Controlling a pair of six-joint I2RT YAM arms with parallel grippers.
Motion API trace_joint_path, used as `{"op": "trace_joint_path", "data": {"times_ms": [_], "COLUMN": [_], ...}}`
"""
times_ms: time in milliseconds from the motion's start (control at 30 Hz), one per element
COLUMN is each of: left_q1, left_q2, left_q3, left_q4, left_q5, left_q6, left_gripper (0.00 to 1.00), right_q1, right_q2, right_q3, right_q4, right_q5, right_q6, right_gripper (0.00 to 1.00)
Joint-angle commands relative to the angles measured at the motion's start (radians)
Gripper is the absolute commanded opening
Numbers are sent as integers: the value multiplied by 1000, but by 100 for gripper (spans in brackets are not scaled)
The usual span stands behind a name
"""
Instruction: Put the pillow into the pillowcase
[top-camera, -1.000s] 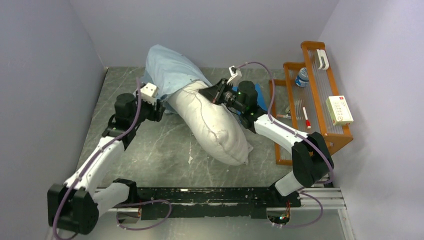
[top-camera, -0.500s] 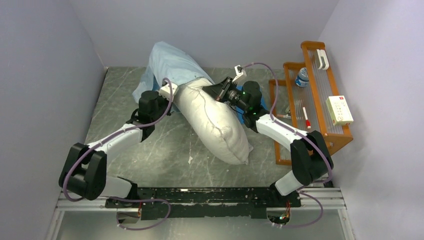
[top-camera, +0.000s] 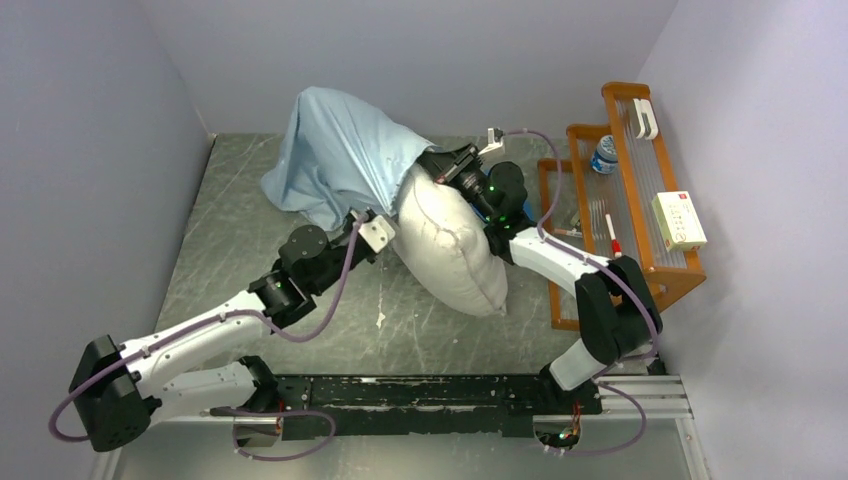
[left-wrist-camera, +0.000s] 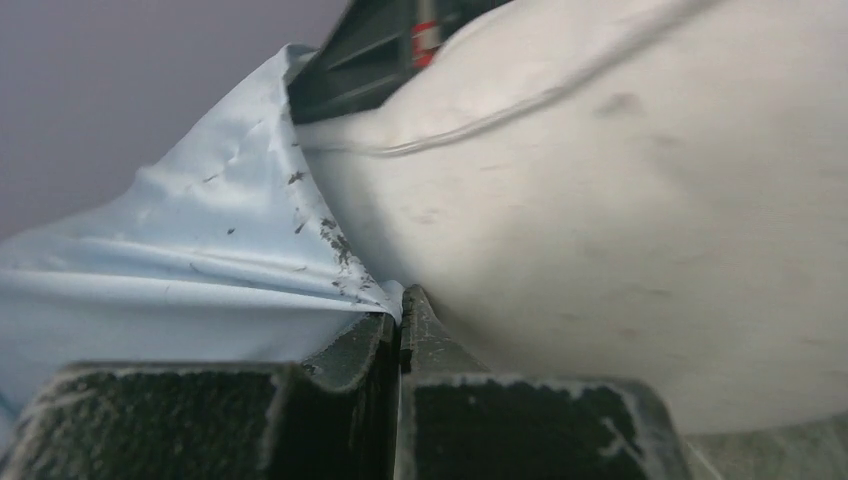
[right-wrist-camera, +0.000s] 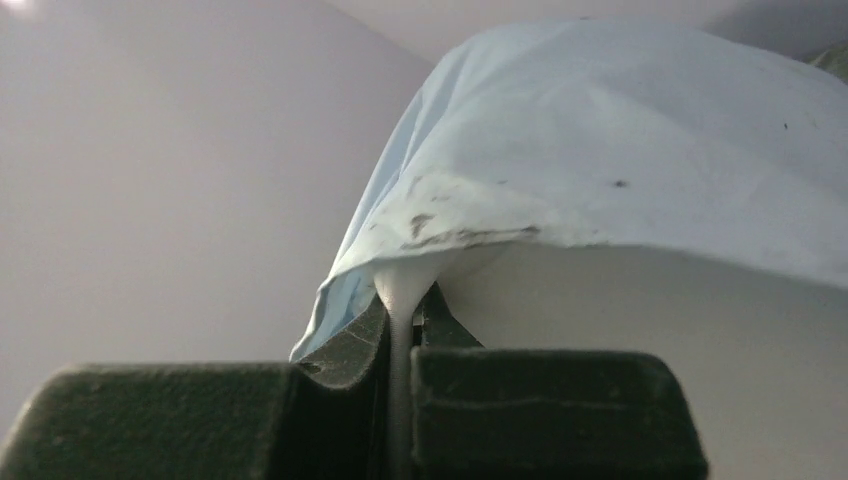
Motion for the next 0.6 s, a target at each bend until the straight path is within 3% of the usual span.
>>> {"op": "trace_joint_path", "data": {"times_ms": [0,133,267,433,500,567], "left_q1": [-113,-210,-244,-244,-244,-242], "left_q2": [-11,9,-33,-60,-46,-28], "left_q3": [80,188,230,316,327,326], "left_q4": [24,-62,-45,-108,-136,-168], "left_q5": [119,145,152,45,-63,-151], "left_q6": [71,111,74,56,65,89], "left_gripper": [5,5,5,5,5,5], "right_q1": [14,35,57,74,73,69], "right_q2": [16,17,31,10,0,-12], "right_q3": [57,68,49,64,84,107], "right_q4": [252,247,279,170,27,-101], "right_q5": [150,227,275,235,180,141], "right_q6": [183,252,394,382,315,182], "right_gripper": [0,0,0,0,10,38]}}
